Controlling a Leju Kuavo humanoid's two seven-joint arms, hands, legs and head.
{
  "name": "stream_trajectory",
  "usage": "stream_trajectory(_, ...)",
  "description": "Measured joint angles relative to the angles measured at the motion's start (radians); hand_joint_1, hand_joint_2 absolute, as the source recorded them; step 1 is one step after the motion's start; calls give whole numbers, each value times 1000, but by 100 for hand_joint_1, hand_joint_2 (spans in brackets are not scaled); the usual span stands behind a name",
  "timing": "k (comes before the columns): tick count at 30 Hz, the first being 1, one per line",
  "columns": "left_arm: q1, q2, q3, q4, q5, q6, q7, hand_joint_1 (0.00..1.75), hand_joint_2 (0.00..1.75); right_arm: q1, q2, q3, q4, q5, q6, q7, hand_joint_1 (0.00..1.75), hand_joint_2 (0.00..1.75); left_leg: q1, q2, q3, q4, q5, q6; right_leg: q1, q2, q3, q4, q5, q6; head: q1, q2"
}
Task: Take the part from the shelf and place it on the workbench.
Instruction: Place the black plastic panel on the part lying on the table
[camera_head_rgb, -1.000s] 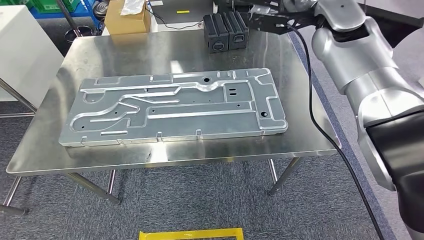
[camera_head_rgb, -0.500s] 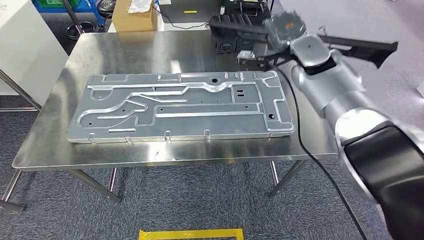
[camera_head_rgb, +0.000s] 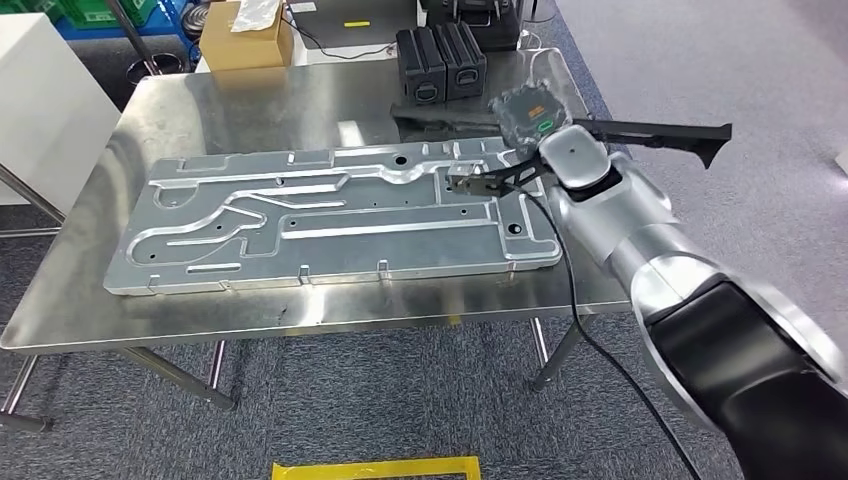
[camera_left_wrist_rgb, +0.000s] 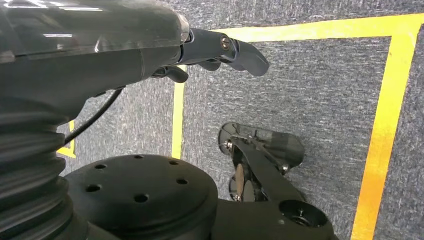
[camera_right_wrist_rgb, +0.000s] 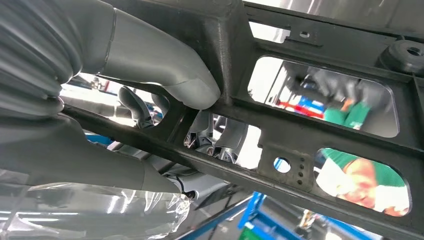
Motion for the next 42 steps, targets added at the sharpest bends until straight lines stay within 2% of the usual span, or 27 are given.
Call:
stream_trajectory(2, 0, 1, 0, 0, 0, 1, 0, 0, 175, 8, 7, 7, 1, 12, -5, 3, 175, 175, -7, 0, 64, -137, 66, 18, 6, 0, 2, 0, -1, 0, 0, 0)
stream_trajectory(3, -1, 1, 0, 0, 1, 3, 0, 0, 175, 9, 9, 11, 2, 19, -12, 6, 175, 175, -11, 0, 90, -194, 85, 26, 8, 0, 1, 0, -1, 1, 1, 0)
stream_trajectory(4, -1, 0, 0, 0, 1, 7, 0, 0, 175, 10, 11, 15, 3, 28, -24, 11, 175, 175, -14, 1, 106, -228, 94, 30, 8, 0, 0, 0, 0, 4, 1, 0)
stream_trajectory(7, 0, -4, 0, 1, 2, 22, 0, 0, 175, 20, 12, 31, 5, 58, -83, 31, 175, 175, -15, 1, 115, -251, 100, 37, 5, -1, 0, -2, 1, 19, 1, 0)
stream_trajectory(9, 0, -8, 0, 1, 3, 28, -1, 0, 175, 24, 11, 38, 6, 73, -129, 41, 175, 175, -10, 3, 121, -266, 110, 46, 5, -2, -14, 30, -25, 29, 2, 0)
stream_trajectory(10, 0, -10, 0, 1, 3, 30, -2, 0, 175, 26, 10, 40, 7, 79, -147, 45, 175, 175, -7, 4, 123, -271, 113, 49, 4, -2, -34, 75, -53, 33, 3, 0)
stream_trajectory(12, 1, -11, 0, 1, 3, 33, -2, 0, 175, 33, 8, 46, 10, 91, -175, 51, 175, 175, -7, 5, 122, -272, 114, 53, -1, -2, -93, 204, -113, 41, 4, 0)
stream_trajectory(13, 1, -12, 0, 1, 3, 33, -2, 0, 175, 40, 7, 49, 11, 96, -183, 52, 175, 175, -7, 5, 122, -271, 114, 52, -5, -2, -116, 253, -128, 45, 4, 0)
stream_trajectory(14, 1, -13, 0, 1, 3, 33, -3, 0, 175, 47, 7, 53, 13, 100, -189, 53, 175, 175, -6, 4, 122, -270, 114, 52, -8, -3, -123, 268, -124, 49, 4, 0)
stream_trajectory(15, 2, -14, 0, 1, 3, 31, -3, 0, 175, 52, 6, 55, 15, 102, -193, 54, 175, 175, -4, 3, 122, -268, 112, 50, -12, -3, -111, 245, -103, 51, 4, 0)
stream_trajectory(17, 2, -14, 0, 1, 3, 24, -4, 0, 175, 57, 6, 59, 17, 107, -199, 55, 175, 175, -2, 1, 120, -259, 106, 41, -17, -6, -46, 116, -41, 54, 4, 0)
stream_trajectory(19, 1, -13, 0, 1, 3, 17, -6, 0, 175, 61, 7, 62, 19, 112, -206, 57, 175, 175, -5, 0, 116, -248, 99, 30, -16, -8, 1, 19, -12, 48, 4, 0)
stream_trajectory(22, 1, -12, 0, 1, 6, 14, -8, 0, 175, 75, 9, 65, 22, 115, -217, 62, 175, 175, -6, 0, 113, -246, 95, 16, -12, -6, 6, 2, -11, 31, 3, 0)
stream_trajectory(24, 2, -11, 0, 1, 8, 15, -9, 0, 175, 82, 11, 66, 24, 117, -226, 66, 175, 175, -2, 0, 102, -219, 74, 6, -14, -7, 8, -3, -7, 17, 2, 0)
stream_trajectory(25, 2, -11, 0, 1, 8, 15, -10, 0, 175, 85, 14, 66, 24, 118, -233, 68, 175, 175, -1, 0, 84, -177, 48, 2, -16, -6, 9, -5, -6, 11, 0, 0)
stream_trajectory(27, 2, -10, 0, 1, 9, 16, -11, 0, 175, 94, 19, 66, 24, 121, -253, 71, 175, 175, 2, 0, 27, -49, -13, -5, -14, -5, 10, -5, -7, 5, -3, 0)
stream_trajectory(28, 2, -9, 0, 1, 10, 17, -12, 0, 175, 101, 21, 66, 24, 123, -261, 71, 175, 175, 2, 0, 0, 7, -31, -7, -13, -5, 10, -5, -8, 4, -2, 0)
stream_trajectory(29, 2, -9, 0, 1, 10, 21, -13, 0, 175, 109, 23, 66, 25, 125, -268, 72, 175, 175, 2, 0, -14, 32, -31, -7, -12, -5, 11, -5, -8, 4, -2, 0)
stream_trajectory(30, 2, -9, 1, 1, 11, 26, -15, 0, 175, 116, 25, 66, 25, 127, -275, 73, 175, 175, 2, 0, -10, 18, -12, -6, -11, -4, 12, -4, -9, 4, -2, 0)
stream_trajectory(32, 2, -9, 1, 1, 12, 38, -19, 0, 175, 126, 27, 67, 25, 131, -292, 78, 175, 175, 2, 0, 44, -105, 58, 3, -10, -4, 15, -4, -11, 6, -2, 0)
stream_trajectory(34, 2, -9, 1, 1, 14, 46, -22, 0, 175, 131, 27, 67, 25, 136, -314, 85, 175, 175, -2, 0, 97, -217, 97, 12, -7, -3, 14, -3, -12, 13, -2, 0)
stream_trajectory(35, 2, -9, 1, 1, 14, 48, -23, 0, 175, 134, 28, 67, 25, 140, -324, 90, 175, 175, -5, 0, 107, -240, 100, 15, -6, -2, 13, -4, -11, 18, -2, 0)
stream_trajectory(37, 3, -10, 1, 1, 15, 50, -24, 0, 175, 145, 28, 67, 25, 150, -347, 100, 175, 175, -6, -1, 110, -248, 101, 22, -6, -2, 13, -8, -8, 30, -2, 0)
stream_trajectory(39, 3, -10, 1, 1, 14, 51, -25, 0, 175, 156, 27, 68, 26, 158, -369, 110, 175, 175, -2, 0, 115, -261, 109, 34, -6, -2, 8, 7, -23, 40, 0, 0)
stream_trajectory(40, 3, -11, 1, 1, 14, 51, -25, 0, 175, 159, 27, 68, 26, 162, -379, 116, 175, 175, 0, 1, 118, -267, 112, 40, -6, -3, -7, 39, -45, 44, 1, 0)
stream_trajectory(42, 3, -11, 1, 1, 12, 51, -26, 0, 175, 170, 26, 68, 29, 173, -400, 127, 175, 175, -1, 2, 118, -270, 114, 46, -7, -3, -64, 160, -107, 47, 3, 0)
